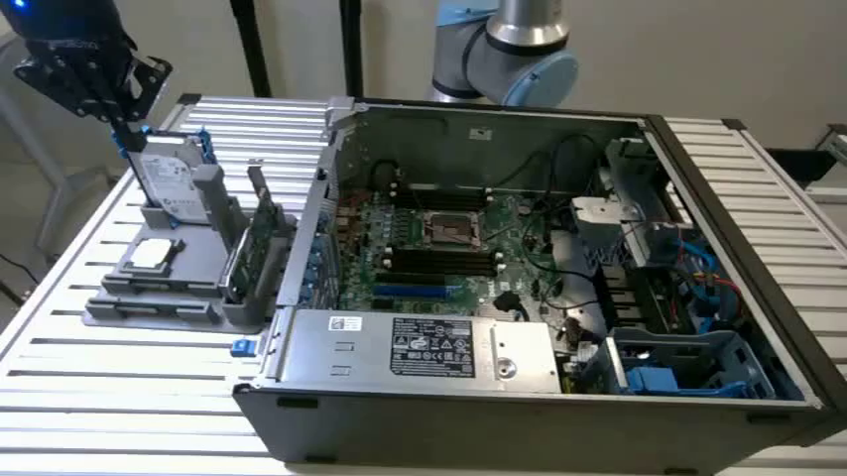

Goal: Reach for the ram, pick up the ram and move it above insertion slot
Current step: 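Reach for the ram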

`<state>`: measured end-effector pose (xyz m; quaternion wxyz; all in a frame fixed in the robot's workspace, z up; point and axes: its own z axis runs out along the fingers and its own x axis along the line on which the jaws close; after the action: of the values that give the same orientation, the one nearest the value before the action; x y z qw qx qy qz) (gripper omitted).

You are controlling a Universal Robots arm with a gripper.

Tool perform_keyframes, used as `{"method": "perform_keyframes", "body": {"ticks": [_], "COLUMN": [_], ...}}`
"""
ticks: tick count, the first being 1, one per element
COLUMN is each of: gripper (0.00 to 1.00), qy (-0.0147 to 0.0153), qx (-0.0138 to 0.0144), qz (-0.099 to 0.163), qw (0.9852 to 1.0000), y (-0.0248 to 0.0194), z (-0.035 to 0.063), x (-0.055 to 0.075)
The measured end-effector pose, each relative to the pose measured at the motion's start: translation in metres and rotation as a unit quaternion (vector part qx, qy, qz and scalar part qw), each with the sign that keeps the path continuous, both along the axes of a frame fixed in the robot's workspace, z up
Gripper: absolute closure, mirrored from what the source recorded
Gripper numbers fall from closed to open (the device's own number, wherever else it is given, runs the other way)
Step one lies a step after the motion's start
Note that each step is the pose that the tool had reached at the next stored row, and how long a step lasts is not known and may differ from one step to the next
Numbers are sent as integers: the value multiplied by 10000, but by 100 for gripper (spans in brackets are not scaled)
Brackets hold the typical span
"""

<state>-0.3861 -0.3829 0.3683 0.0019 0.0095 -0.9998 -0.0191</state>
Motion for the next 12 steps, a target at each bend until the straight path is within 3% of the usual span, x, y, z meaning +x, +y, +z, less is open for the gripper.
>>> {"method": "perform_keyframes", "body": {"ticks": [12], "gripper": [89], "qy": [4], "qx": [0], "qz": [0], "qw": [10000], "y": [0], "z": [5], "x": [3]}}
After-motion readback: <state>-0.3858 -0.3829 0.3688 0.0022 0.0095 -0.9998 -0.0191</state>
